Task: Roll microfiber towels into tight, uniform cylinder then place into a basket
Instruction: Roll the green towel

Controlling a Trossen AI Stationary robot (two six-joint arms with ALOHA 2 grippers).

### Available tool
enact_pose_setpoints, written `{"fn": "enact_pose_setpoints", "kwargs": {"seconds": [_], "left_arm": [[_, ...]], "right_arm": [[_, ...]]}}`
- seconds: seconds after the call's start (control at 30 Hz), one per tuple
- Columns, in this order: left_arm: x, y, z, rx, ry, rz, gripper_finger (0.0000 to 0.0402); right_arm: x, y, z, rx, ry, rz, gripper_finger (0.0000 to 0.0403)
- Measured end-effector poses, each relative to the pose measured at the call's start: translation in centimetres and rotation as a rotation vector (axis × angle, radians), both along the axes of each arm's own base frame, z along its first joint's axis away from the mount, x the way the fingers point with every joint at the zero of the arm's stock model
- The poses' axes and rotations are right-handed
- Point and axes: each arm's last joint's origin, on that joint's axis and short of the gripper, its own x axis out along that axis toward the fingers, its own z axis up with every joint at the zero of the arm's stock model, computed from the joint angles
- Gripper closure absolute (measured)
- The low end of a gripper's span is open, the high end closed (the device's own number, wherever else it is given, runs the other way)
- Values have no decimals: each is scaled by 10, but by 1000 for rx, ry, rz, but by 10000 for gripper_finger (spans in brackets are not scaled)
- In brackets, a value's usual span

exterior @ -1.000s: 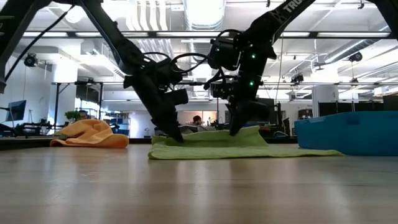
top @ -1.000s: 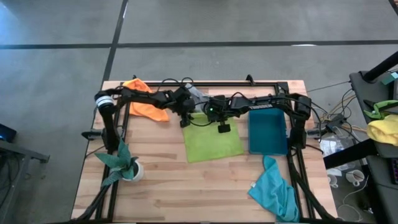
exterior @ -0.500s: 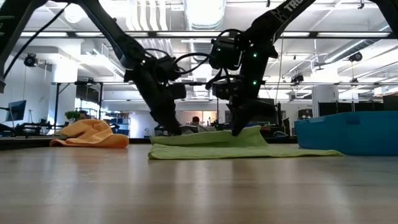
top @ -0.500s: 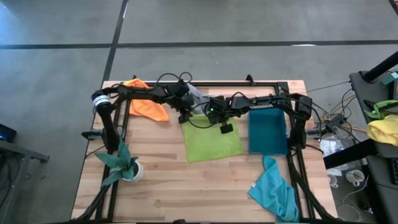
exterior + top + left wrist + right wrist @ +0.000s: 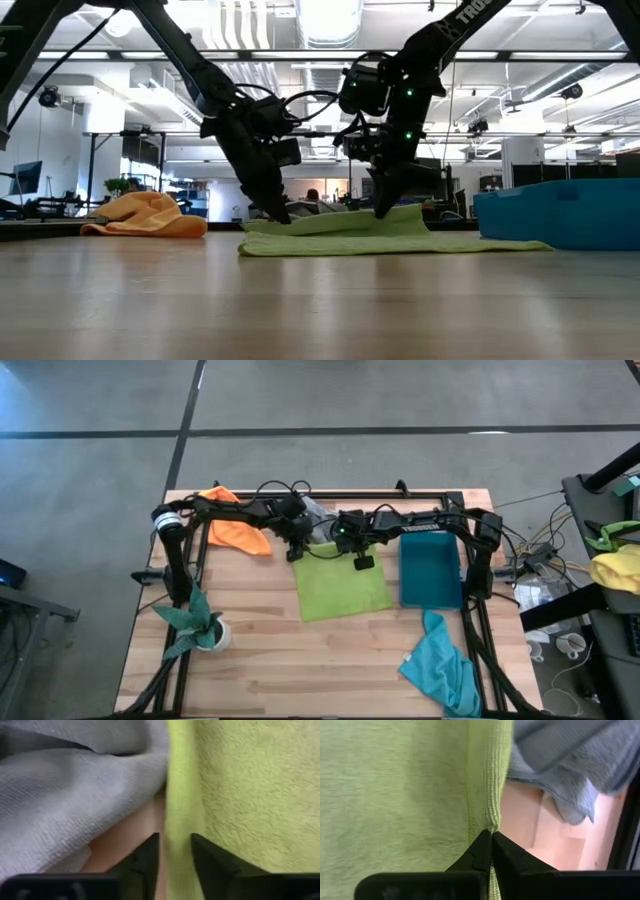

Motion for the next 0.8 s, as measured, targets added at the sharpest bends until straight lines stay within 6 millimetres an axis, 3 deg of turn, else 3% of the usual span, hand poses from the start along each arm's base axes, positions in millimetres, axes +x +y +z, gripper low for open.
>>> {"fn": "enact_pose_setpoints", "kwargs": {"seconds": [0.17, 0.37, 0.8], "left_arm": [[0, -4, 0, -18, 11, -11, 393], [-3, -2, 16, 64, 7, 47, 400], [-2, -8, 22, 151, 21, 23, 401]], "right_arm": [[-4, -10, 0, 13, -14, -72, 394], [-6, -19, 0, 22, -30, -124, 388], [-15, -35, 2, 190, -50, -120, 303]]}}
